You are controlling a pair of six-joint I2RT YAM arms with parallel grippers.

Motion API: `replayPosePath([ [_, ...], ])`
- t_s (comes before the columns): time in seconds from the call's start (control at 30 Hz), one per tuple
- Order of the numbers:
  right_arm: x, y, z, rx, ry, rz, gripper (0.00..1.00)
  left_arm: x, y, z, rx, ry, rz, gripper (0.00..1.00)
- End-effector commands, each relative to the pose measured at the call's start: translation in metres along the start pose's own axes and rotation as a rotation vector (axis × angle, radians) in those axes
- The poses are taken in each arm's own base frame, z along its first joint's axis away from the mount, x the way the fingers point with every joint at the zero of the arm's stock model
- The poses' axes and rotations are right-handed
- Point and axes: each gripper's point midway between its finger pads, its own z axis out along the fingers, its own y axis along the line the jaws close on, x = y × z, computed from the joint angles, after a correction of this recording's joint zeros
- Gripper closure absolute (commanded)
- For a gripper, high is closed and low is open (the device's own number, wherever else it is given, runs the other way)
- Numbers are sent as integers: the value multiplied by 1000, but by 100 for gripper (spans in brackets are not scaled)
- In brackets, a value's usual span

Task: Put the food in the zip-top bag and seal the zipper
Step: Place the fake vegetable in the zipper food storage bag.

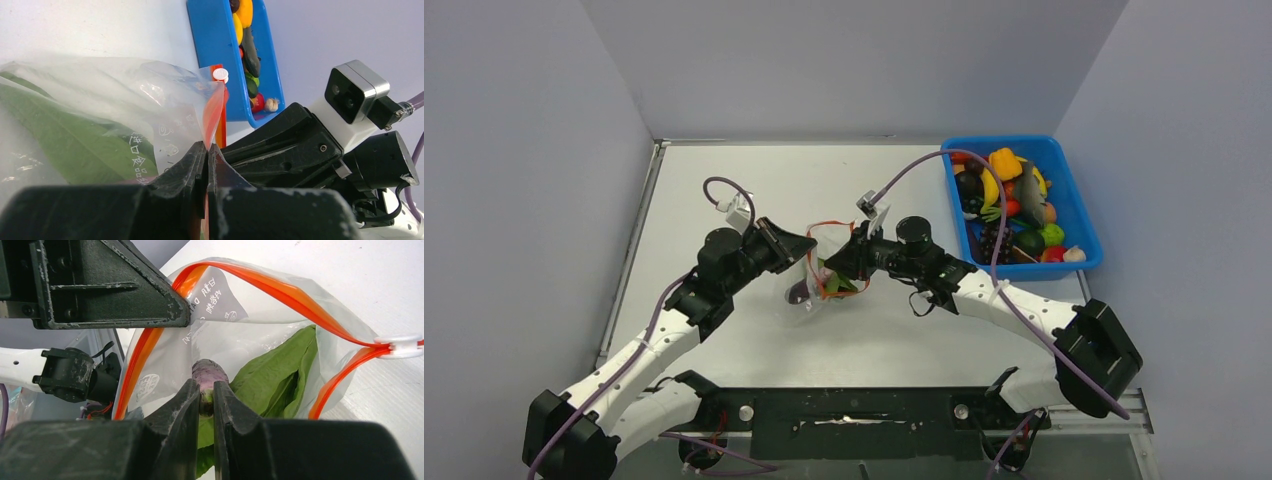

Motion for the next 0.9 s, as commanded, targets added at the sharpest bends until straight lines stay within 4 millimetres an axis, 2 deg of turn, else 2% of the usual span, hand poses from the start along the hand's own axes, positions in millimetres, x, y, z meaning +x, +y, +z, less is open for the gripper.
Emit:
replayPosePath([
  [0.0,-10,3,5,-6,-30,-40,97,-17,-27,0,95,-65,9,100],
  [0.3,-5,0,10,3,4,-34,92,-16,-25,3,91,-60,13,100],
  [0.5,-19,-1,2,51,5,-68,73,-14,-22,5,81,-56,19,100],
  [0.53,-22,0,0,56,6,-74,69,-9,-13,6,62,-46,16,100],
  [0.67,-35,5,-10,63,-5,-95,57,-8,-10,7,56,-40,19,100],
  [0.87,-58,12,-26,81,-31,-135,47,-5,-6,6,44,-34,20,100],
])
